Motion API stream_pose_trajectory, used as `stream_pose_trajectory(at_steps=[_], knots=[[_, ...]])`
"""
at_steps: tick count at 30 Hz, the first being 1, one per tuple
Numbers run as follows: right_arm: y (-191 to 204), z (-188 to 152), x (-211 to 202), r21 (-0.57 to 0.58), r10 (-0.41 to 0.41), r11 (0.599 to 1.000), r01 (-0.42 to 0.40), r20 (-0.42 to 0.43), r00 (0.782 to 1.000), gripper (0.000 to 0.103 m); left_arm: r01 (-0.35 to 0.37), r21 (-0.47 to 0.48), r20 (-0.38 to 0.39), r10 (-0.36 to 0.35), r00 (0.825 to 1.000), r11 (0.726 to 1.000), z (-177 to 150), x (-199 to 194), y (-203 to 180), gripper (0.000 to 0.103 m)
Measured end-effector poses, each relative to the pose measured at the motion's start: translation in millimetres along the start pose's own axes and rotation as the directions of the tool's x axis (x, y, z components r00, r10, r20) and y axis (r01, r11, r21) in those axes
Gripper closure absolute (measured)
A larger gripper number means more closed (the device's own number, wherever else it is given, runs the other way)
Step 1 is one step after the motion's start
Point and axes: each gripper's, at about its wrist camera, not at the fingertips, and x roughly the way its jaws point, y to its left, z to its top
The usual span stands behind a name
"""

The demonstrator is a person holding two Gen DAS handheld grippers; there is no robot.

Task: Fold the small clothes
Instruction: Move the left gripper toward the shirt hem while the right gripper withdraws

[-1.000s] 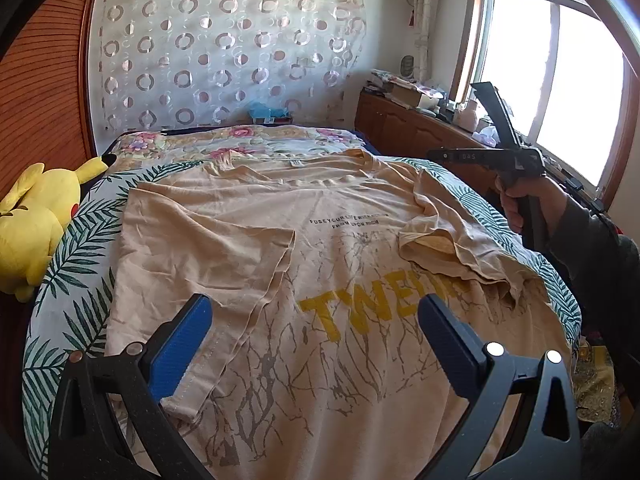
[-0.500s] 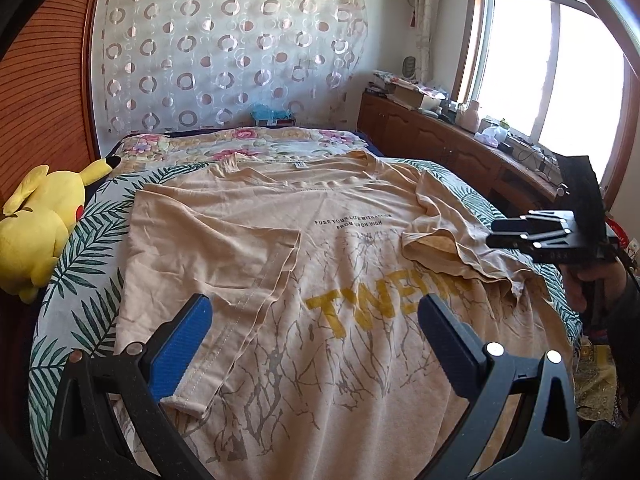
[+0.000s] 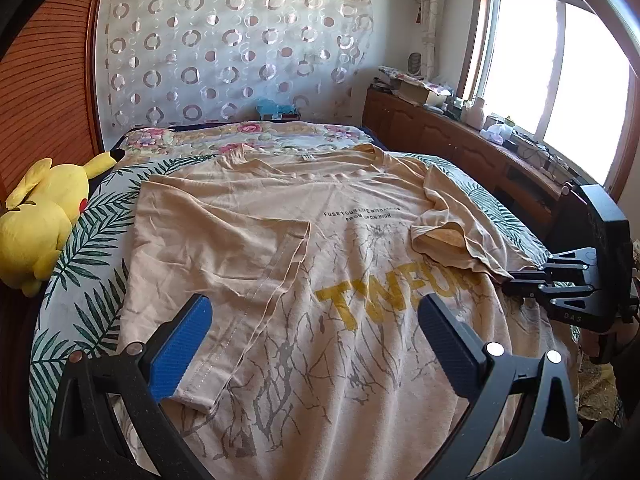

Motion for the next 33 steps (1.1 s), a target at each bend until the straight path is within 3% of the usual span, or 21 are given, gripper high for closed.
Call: stream_pose_trajectory(at_steps=[4,9,15,17,27,33], knots=[[1,2,-6,-0.007,0.048,0.999,-0.048,0.011,0.999,0.095,-0.002,-0.007,-0.005,0.002,1.0,1.0,-2,1,3,0.0],[-4,-1,-10,-0.003,0.039,0.999,-0.039,0.01,0.999,0.095,-0.002,-0.016,-0.008,0.002,1.0,1.0,-2,3,6,0.0],[-18,4,-16,0.036,0.038,0.999,-0.04,0.053,0.998,0.071,-0.033,-0.011,0.004,0.033,0.999,0.999,5,-1,18,0.0],[-25,9,-17,0.048,0.026,0.998,-0.03,0.071,0.997,0.055,-0.044,-0.006,0.006,0.044,0.999,0.999,10,-2,24,0.0],[-81,52,28,0.111,-0.073,0.992,0.067,0.046,0.996,0.054,-0.097,-0.012,-0.016,0.097,0.995,0.995,50,19,67,0.0],[-109,76,71,0.155,-0.076,0.985,0.075,-0.001,0.997,0.054,-0.129,-0.025,-0.044,0.128,0.991,0.991,67,38,94,0.0]])
